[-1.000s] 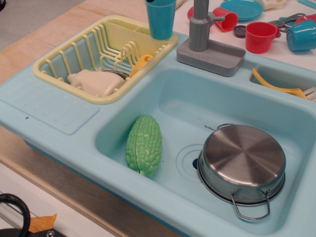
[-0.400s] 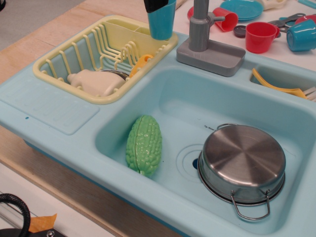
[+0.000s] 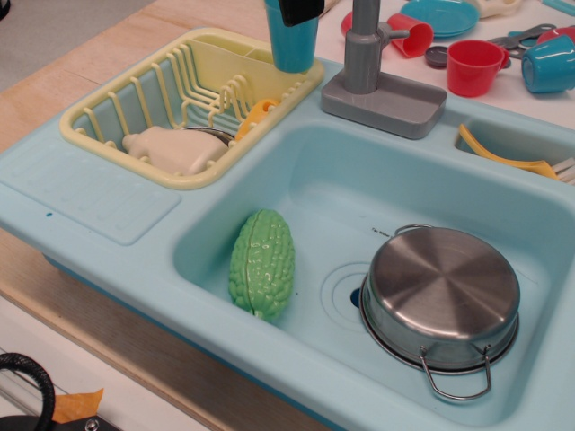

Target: Put cup from anywhere into sink

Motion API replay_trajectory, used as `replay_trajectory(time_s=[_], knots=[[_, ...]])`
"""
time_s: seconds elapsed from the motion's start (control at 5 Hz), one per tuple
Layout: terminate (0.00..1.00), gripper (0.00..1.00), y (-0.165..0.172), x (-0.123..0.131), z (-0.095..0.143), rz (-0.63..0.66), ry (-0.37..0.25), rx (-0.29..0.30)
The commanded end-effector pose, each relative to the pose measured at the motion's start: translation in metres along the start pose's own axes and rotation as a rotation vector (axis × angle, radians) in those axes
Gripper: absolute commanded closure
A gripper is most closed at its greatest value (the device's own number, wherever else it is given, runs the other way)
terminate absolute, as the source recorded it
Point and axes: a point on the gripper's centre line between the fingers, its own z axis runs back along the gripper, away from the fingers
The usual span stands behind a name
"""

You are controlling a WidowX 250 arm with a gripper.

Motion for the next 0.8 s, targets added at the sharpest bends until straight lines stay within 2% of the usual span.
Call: replay_trajectory(time_s=[0.0,0.2,0.6], knots=[[0.00,0.00,0.014,0.004,0.005,-0.027,-0.033,0.028],[0.00,0.00,0.017,0.004,0.000,-0.040,-0.056,0.025],[0.00,0.00,0.025,0.009,-0.014,-0.031,-0.049,-0.027]])
